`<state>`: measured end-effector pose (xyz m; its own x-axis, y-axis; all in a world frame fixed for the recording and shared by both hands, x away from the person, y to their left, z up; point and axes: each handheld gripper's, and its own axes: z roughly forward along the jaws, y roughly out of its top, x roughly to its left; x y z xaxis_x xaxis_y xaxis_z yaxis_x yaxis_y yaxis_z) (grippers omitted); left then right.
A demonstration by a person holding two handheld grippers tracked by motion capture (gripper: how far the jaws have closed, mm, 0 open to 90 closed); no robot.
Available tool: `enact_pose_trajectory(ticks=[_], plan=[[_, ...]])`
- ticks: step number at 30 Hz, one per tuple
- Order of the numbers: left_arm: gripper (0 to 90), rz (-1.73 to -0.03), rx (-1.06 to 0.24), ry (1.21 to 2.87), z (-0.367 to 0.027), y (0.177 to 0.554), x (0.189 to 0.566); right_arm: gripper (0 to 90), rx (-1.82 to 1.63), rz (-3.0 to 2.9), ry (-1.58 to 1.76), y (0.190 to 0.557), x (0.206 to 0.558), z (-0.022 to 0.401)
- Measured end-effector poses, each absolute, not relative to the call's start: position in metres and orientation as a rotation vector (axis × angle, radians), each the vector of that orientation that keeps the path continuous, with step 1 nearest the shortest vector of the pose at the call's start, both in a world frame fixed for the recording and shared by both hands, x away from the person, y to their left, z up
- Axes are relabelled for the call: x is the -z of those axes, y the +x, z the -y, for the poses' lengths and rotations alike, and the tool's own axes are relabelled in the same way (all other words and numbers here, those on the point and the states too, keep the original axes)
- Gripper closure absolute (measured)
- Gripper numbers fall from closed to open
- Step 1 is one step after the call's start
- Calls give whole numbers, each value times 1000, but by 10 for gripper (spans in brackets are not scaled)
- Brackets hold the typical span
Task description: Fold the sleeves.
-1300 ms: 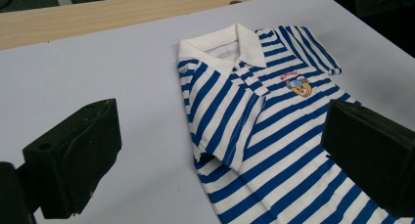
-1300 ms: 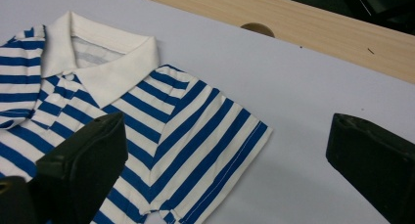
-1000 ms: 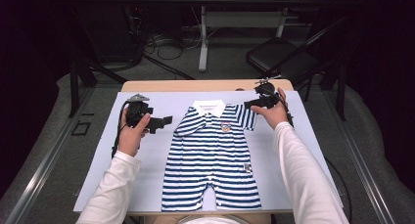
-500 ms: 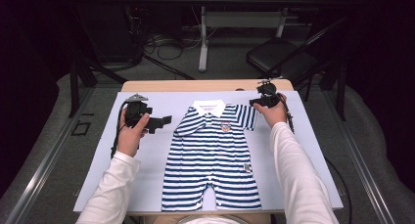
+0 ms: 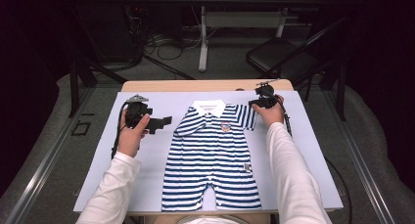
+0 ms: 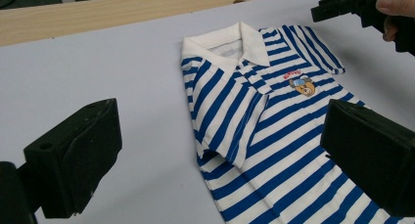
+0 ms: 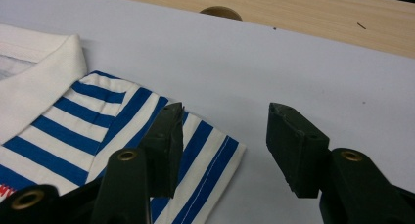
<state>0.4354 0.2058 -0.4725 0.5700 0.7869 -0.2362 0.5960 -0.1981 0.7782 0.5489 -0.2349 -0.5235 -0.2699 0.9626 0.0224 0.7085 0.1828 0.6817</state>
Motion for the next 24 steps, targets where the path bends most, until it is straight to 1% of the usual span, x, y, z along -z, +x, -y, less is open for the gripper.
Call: enact_pose_trajectory(ticks=[8, 12, 24], plan=[[20, -1118, -254, 1903, -205, 437, 475, 499, -850, -2026, 1672, 552, 529, 236], [20, -1119, -253, 1900, -206, 437, 475, 537, -864, -2041, 1677, 555, 534, 235], [20, -1127, -259, 1895, -207, 437, 476, 587, -851, -2028, 1714, 558, 543, 238]])
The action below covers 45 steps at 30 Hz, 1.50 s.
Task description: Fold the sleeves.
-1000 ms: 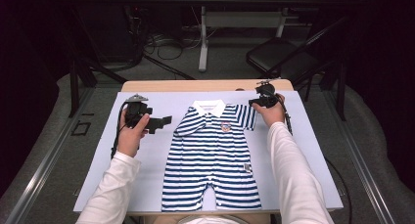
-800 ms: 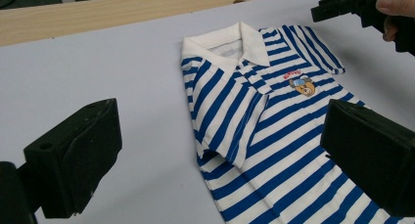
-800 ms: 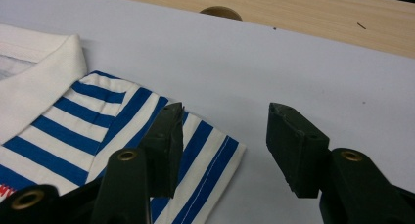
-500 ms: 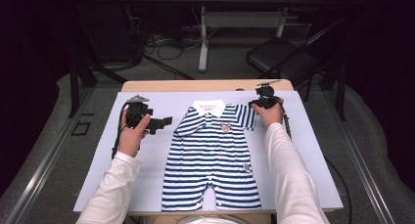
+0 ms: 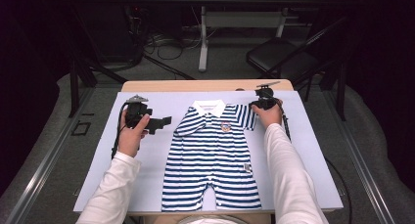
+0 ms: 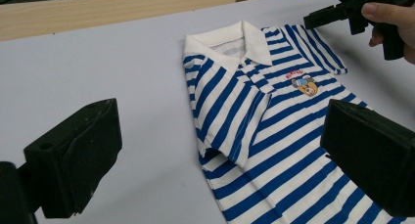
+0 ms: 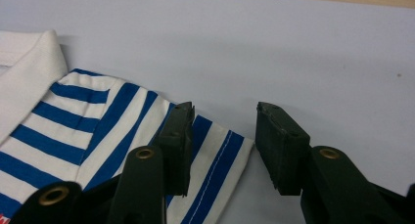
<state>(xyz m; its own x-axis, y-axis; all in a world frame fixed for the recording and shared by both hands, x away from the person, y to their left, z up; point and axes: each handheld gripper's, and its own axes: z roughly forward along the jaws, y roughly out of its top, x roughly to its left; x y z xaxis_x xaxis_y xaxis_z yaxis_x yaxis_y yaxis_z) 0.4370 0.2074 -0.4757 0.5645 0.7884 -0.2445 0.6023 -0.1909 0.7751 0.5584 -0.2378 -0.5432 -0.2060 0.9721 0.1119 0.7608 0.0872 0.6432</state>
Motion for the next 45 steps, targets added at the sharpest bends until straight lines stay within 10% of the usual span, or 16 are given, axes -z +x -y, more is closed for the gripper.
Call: enact_pose_trajectory(ticks=[29, 45], plan=[[20, -1135, -261, 1896, -207, 438, 478, 869, -866, -2044, 1712, 557, 547, 244], [20, -1137, -266, 1888, -209, 437, 476, 884, -857, -2050, 1635, 552, 538, 239]])
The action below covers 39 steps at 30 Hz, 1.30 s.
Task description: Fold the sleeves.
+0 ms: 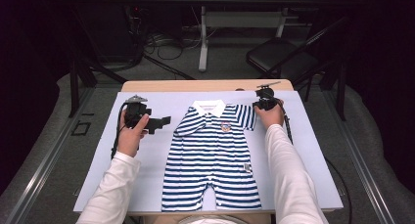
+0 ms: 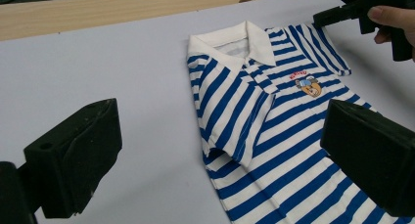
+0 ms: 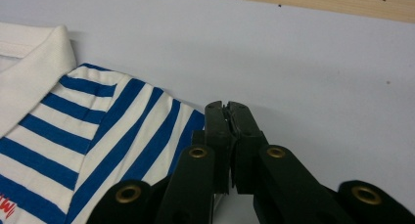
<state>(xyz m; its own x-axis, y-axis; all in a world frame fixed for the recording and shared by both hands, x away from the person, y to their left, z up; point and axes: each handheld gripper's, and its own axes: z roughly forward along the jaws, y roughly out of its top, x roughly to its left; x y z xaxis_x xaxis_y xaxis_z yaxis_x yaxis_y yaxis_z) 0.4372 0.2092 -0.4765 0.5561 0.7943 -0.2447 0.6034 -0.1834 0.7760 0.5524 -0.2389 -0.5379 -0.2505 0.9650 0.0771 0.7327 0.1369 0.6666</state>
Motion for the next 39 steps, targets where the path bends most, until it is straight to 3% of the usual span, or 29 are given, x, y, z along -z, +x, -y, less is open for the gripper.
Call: enact_pose_trajectory(ticks=[39], plan=[[20, -1134, -264, 1886, -208, 437, 476, 887, -951, -2184, 1470, 533, 514, 211]])
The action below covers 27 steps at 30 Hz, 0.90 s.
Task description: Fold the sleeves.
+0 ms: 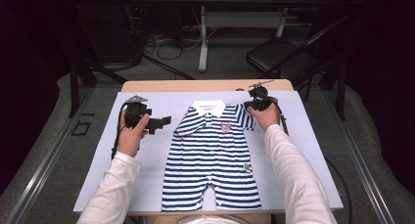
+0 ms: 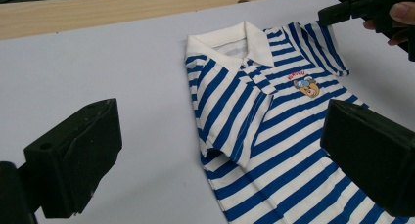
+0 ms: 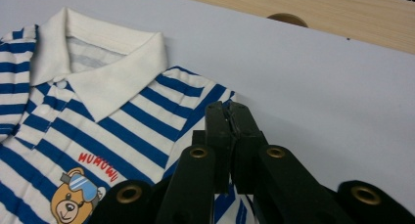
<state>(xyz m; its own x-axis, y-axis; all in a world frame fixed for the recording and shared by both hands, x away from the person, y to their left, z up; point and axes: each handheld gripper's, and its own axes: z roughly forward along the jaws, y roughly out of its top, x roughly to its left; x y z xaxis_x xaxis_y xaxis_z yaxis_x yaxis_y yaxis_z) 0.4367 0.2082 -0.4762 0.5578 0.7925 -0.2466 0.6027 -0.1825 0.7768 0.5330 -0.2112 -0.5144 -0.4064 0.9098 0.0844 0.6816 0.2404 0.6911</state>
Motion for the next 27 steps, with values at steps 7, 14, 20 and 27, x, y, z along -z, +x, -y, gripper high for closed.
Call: enact_pose_trajectory(ticks=[7, 14, 20, 27], plan=[[20, -1137, -264, 1891, -207, 437, 477, 887, -977, -2231, 1416, 527, 516, 201], [20, -1135, -265, 1892, -207, 436, 476, 887, -991, -2267, 1381, 522, 519, 192], [20, -1134, -264, 1893, -207, 436, 476, 887, -1009, -2291, 1354, 518, 520, 184], [20, -1135, -265, 1892, -207, 436, 476, 887, -1022, -2331, 1306, 512, 522, 172]])
